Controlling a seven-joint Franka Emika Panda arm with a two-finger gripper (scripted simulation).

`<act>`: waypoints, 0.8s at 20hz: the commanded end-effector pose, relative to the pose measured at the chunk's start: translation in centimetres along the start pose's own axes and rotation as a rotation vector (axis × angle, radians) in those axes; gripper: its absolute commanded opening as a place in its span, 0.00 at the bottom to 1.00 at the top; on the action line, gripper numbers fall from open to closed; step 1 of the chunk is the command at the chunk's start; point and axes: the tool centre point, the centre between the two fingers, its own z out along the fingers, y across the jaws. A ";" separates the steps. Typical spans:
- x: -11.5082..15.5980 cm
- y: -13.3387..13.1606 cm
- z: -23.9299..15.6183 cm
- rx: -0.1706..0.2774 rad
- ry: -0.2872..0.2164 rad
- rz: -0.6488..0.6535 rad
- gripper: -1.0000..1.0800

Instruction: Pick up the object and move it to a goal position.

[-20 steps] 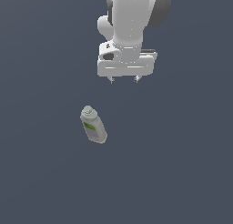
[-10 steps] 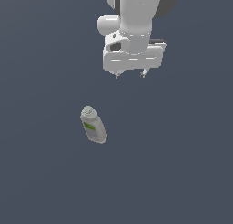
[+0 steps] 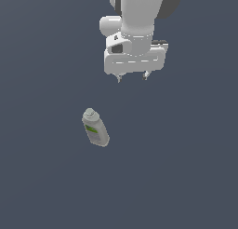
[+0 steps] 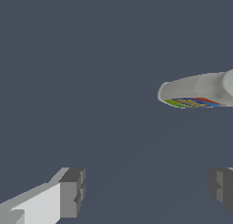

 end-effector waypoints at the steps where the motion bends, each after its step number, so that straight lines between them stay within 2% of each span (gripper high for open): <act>1: 0.2 0.3 0.1 0.000 0.000 -0.023 0.96; 16: 2.4 3.7 0.7 0.002 0.006 -0.285 0.96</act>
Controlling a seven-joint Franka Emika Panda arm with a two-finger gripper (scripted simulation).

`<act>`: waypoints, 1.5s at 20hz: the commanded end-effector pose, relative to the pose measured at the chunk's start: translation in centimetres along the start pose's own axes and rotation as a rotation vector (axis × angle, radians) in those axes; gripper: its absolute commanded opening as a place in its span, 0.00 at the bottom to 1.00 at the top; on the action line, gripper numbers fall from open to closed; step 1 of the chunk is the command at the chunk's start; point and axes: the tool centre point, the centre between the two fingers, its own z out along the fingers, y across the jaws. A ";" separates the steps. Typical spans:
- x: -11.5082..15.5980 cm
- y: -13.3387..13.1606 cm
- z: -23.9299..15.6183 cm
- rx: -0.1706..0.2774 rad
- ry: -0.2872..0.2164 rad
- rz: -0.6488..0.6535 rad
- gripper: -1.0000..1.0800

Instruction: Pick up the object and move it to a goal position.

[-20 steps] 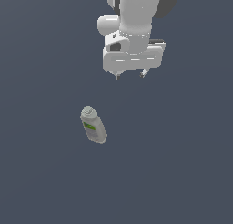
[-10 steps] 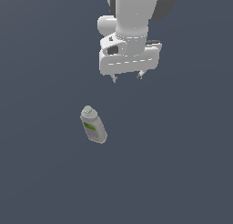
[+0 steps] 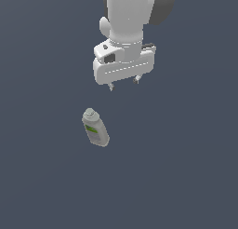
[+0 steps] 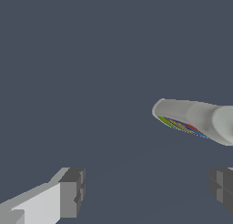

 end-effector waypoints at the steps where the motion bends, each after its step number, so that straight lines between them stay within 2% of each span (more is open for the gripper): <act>1: 0.2 0.8 0.2 0.000 0.001 -0.053 0.96; 30: 1.8 10.4 2.4 -0.009 0.007 -0.656 0.96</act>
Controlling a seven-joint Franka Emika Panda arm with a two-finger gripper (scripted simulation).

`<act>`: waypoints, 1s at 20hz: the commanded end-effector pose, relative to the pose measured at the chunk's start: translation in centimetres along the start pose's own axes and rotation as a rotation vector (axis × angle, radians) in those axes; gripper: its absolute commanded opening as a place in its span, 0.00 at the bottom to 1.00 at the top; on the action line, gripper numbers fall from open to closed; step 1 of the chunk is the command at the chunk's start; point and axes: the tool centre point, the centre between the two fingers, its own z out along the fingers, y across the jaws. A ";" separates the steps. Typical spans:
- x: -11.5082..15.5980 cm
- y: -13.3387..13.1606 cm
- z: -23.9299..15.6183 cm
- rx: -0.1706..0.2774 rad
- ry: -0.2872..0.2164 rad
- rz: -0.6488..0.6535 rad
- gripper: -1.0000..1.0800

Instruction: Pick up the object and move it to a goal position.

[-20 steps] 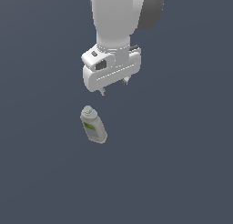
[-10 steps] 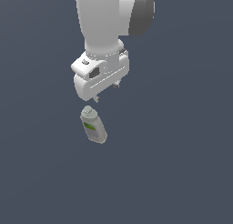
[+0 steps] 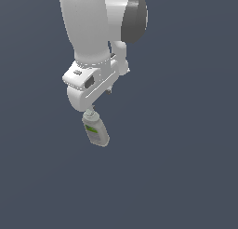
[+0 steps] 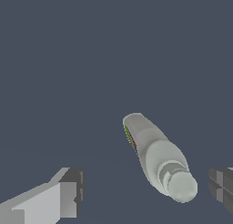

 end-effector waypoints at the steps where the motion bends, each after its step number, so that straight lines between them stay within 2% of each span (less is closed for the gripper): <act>1: -0.5 0.7 0.2 -0.001 0.000 -0.054 0.96; 11: -1.9 2.9 1.0 -0.005 -0.002 -0.212 0.96; 20: -2.4 3.5 1.3 -0.006 -0.003 -0.264 0.96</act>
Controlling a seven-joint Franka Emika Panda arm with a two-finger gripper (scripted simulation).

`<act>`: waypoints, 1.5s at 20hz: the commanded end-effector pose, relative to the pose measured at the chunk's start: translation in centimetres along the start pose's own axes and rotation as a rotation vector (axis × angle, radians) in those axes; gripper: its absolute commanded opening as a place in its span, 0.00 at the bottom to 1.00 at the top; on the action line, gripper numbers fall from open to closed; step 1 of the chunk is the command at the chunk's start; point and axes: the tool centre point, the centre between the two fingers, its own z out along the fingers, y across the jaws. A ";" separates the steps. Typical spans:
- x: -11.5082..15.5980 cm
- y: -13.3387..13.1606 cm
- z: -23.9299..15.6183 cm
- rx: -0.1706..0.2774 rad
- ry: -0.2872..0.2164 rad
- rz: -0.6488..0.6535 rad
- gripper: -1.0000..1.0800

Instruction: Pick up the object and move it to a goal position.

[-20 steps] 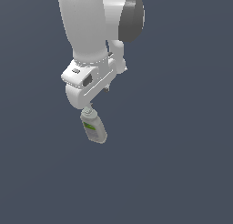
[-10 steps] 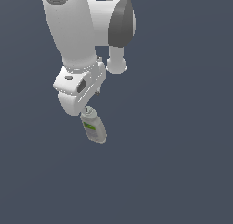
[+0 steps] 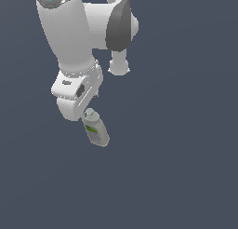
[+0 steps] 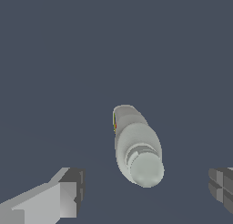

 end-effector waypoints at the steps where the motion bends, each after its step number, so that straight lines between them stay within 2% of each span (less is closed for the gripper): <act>1: 0.0 0.1 0.0 0.000 0.000 -0.006 0.96; 6: 0.0 0.0 0.5 0.000 0.000 -0.003 0.96; 15: -0.1 -0.1 4.3 0.000 0.000 -0.006 0.96; 20: -0.1 0.0 5.0 0.000 0.000 -0.006 0.96; 21: -0.1 0.0 5.0 0.000 0.000 -0.006 0.00; 30: -0.1 0.0 5.0 0.000 0.000 -0.006 0.00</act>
